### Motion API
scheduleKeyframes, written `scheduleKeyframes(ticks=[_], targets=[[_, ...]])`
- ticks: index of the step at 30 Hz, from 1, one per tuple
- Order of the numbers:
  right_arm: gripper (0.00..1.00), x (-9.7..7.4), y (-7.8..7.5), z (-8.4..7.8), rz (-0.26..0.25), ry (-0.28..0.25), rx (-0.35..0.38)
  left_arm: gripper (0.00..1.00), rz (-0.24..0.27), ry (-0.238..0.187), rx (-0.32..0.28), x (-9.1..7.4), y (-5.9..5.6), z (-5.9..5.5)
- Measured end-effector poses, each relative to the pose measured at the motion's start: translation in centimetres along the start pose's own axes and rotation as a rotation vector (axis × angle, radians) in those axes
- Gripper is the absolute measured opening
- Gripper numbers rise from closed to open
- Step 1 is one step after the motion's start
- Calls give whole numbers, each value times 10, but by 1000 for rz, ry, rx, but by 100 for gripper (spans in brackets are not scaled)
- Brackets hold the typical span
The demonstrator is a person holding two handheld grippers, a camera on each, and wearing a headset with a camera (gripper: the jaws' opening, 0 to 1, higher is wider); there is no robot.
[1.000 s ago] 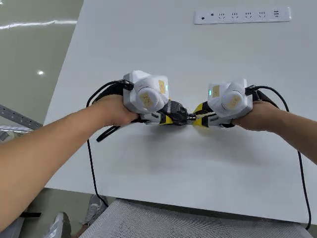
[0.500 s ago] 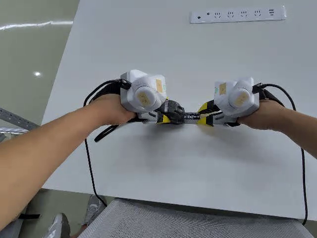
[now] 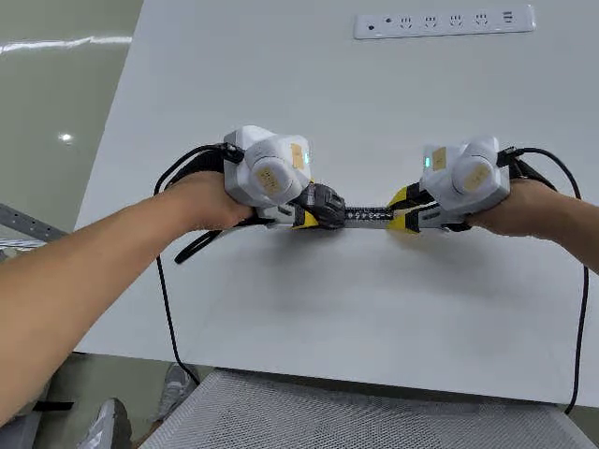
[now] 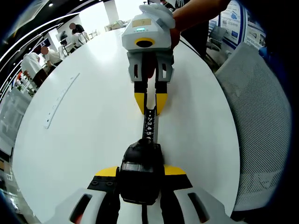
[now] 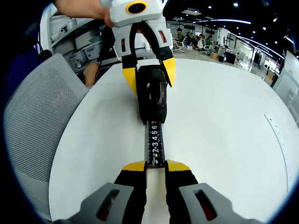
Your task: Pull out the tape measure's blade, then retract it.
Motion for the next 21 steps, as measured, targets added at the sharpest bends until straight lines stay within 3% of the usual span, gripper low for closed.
scheduleKeyframes(ticks=[21], targets=[[10,-27,0,-19,-24,-4,41,29,1,4,4,0,-1,1]])
Point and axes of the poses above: the centre of the closed fingertips' face, and the gripper's own axes: x roughly forward along the fingers, y roughly to its left, z roughly out of its top, the point moved 10 cm from there along -x, roughly backward along the fingers, and after that the axes turned 14 degrees about -y, right-handed, at the moved point
